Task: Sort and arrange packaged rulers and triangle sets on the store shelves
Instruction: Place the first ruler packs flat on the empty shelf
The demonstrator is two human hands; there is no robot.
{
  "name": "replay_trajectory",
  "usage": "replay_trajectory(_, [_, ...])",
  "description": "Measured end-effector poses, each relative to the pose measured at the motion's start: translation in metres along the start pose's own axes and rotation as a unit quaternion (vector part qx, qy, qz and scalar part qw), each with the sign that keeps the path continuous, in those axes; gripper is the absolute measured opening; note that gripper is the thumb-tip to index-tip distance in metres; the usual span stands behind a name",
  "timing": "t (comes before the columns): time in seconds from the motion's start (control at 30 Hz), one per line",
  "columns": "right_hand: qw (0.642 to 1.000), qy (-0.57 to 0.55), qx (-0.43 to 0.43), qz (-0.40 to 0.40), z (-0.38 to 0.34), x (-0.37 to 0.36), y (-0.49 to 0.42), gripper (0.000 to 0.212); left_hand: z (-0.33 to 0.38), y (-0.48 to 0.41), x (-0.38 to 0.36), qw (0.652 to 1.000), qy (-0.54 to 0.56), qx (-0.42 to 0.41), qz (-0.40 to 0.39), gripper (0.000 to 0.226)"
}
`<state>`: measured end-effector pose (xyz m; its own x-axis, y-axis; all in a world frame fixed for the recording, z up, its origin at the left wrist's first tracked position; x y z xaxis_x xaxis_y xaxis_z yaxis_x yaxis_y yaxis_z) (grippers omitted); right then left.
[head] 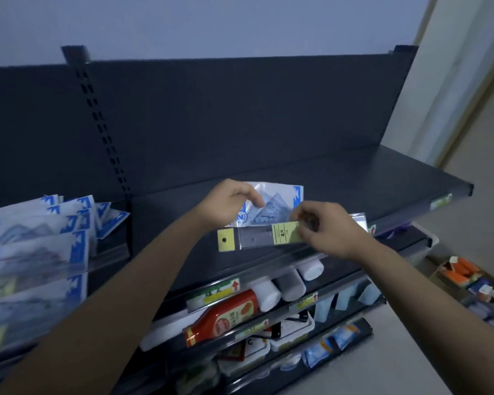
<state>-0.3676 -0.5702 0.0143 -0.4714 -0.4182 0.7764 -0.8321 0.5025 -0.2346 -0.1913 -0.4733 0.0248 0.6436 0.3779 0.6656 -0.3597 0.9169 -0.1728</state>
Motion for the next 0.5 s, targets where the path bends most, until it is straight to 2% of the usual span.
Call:
replay_trajectory(0.1, [1.0, -0.01, 0.002, -0.018, 0.025, 0.007, -0.014, 0.018, 0.005, -0.025, -0.021, 0.999, -0.002, 0.027, -0.048, 0.02])
replay_trajectory(0.27, [0.998, -0.054, 0.023, -0.002, 0.065, 0.032, -0.045, 0.019, 0.016, -0.08, -0.048, 0.988, -0.088, -0.036, -0.122, 0.017])
replay_trajectory(0.4, [0.998, -0.063, 0.006, 0.02, 0.106, 0.058, -0.079, 0.01, 0.021, -0.137, -0.066, 0.989, -0.045, -0.067, -0.125, 0.01])
replay_trajectory(0.5, [0.999, 0.02, -0.008, 0.039, 0.144, 0.085, -0.103, 0.015, 0.015, -0.179, -0.08, 0.991, -0.017, -0.06, -0.119, 0.01])
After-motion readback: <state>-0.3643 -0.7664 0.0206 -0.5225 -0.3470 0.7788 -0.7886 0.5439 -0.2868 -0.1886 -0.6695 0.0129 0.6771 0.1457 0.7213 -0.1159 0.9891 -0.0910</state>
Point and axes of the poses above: each hand's wrist, its own y-axis away from the middle knuckle, its own x-axis out of the back of the hand, z = x × y, the point moved 4 cm from there along -y, towards the middle knuckle, and after that the axes turned 5 degrees about -y, right-handed, at the moved point
